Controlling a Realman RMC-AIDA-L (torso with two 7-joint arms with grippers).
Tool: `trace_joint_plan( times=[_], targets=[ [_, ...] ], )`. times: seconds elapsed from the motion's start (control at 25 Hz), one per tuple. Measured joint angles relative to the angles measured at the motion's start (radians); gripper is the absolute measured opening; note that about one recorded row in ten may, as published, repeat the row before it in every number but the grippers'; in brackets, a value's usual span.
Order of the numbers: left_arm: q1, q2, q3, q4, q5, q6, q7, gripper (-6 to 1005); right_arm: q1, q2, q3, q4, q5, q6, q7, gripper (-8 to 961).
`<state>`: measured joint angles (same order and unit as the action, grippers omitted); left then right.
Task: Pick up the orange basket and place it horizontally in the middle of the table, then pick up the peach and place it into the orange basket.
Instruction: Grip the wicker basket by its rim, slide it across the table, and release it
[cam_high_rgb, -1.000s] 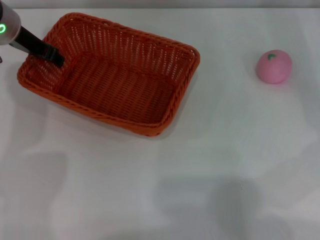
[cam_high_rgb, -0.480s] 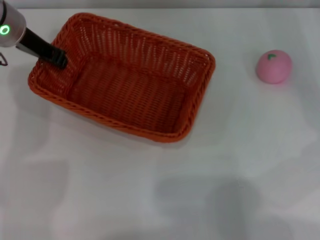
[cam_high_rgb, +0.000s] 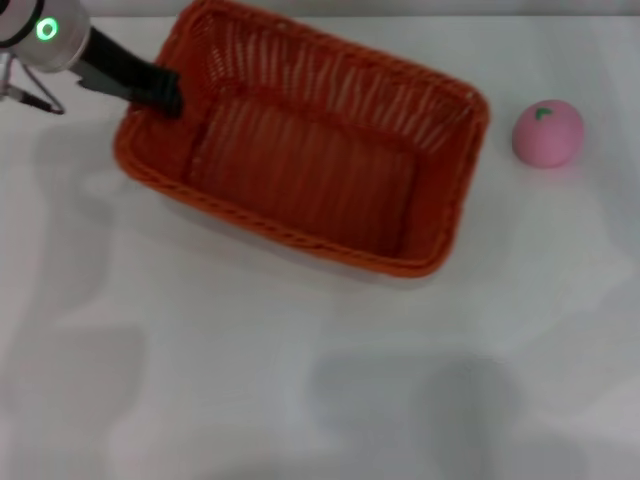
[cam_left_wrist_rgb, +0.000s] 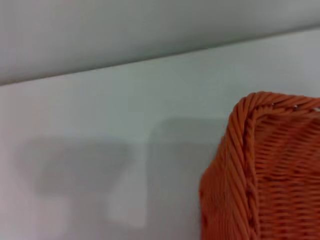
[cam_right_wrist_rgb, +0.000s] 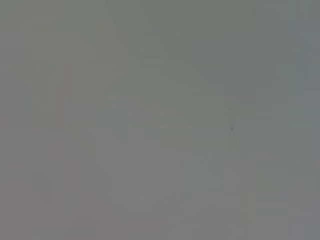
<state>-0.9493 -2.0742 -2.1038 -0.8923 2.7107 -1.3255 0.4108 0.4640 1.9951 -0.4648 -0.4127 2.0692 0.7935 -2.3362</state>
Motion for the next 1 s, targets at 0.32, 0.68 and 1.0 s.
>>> trace_joint_plan(
  times=[0.32,0.68,1.0],
  targets=[
    [0.002,-0.002,0.001,0.01,-0.116,0.001,-0.068,129,0.002,-0.007,0.0,0.0,0.0,-0.002,0.0,856],
    [0.037,-0.003,0.028,0.011,-0.204,-0.014,-0.097,129,0.013,-0.015,0.0,0.0,0.0,-0.006,0.0,856],
    [0.06,-0.003,0.076,0.001,-0.246,-0.033,-0.115,129,0.019,-0.017,-0.007,0.0,0.0,-0.006,0.0,856]
  ],
)
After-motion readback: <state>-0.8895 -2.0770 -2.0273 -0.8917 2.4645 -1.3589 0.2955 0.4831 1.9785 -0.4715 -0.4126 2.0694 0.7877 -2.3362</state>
